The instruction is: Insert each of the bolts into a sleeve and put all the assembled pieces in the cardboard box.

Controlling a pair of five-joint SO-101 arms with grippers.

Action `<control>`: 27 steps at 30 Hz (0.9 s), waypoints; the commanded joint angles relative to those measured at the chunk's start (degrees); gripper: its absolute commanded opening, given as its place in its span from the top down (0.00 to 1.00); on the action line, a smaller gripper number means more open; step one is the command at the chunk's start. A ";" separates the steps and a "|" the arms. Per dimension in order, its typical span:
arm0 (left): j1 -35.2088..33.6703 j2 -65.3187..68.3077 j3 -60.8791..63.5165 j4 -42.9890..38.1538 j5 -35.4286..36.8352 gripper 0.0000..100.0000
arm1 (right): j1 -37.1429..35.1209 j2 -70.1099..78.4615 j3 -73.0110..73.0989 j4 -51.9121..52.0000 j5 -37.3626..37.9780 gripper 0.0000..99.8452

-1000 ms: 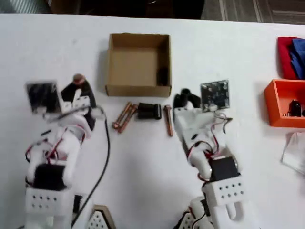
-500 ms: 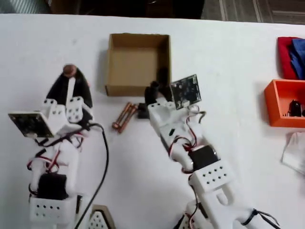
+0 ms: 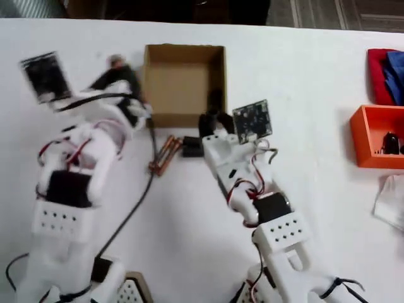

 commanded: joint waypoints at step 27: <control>20.13 9.67 -6.55 -8.97 -5.10 0.98 | 1.19 -6.90 1.93 -2.07 3.96 0.98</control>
